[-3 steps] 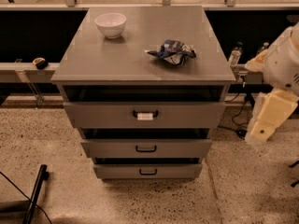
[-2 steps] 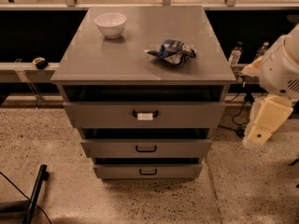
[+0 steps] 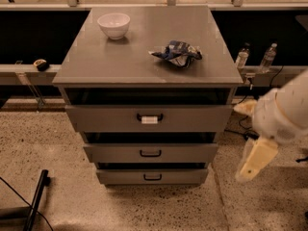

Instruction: Open middle drawer

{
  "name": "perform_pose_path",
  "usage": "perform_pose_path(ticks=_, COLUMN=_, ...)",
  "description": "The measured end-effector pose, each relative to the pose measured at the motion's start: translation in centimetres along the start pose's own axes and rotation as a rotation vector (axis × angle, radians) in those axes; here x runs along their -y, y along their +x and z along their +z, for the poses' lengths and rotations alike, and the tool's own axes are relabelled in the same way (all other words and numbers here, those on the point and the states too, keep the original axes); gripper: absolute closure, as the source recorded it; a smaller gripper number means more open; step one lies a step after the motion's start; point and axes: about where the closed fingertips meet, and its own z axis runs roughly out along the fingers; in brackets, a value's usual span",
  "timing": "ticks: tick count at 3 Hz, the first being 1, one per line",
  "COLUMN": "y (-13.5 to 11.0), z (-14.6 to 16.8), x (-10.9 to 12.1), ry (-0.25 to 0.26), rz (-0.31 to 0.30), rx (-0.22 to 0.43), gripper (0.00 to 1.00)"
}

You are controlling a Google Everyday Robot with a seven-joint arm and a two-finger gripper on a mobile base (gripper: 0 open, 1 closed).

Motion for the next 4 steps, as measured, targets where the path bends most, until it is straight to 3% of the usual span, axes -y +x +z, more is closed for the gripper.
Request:
perform_pose_path(ticks=1, y=4.0, z=7.3, x=-2.6, ry=-0.025, rz=0.058, rx=0.047, gripper=0.00)
perform_pose_path(ticks=2, y=4.2, z=8.0, x=-1.5, ry=0.033, rz=0.068, rx=0.057, gripper=0.00)
perform_pose_path(ticks=3, y=4.2, z=8.1, x=-1.8, ry=0.032, rz=0.057, rx=0.082, gripper=0.00)
perform_pose_path(ticks=4, y=1.7, z=13.3, x=-2.6, ry=-0.023, rz=-0.011, rx=0.194, gripper=0.00)
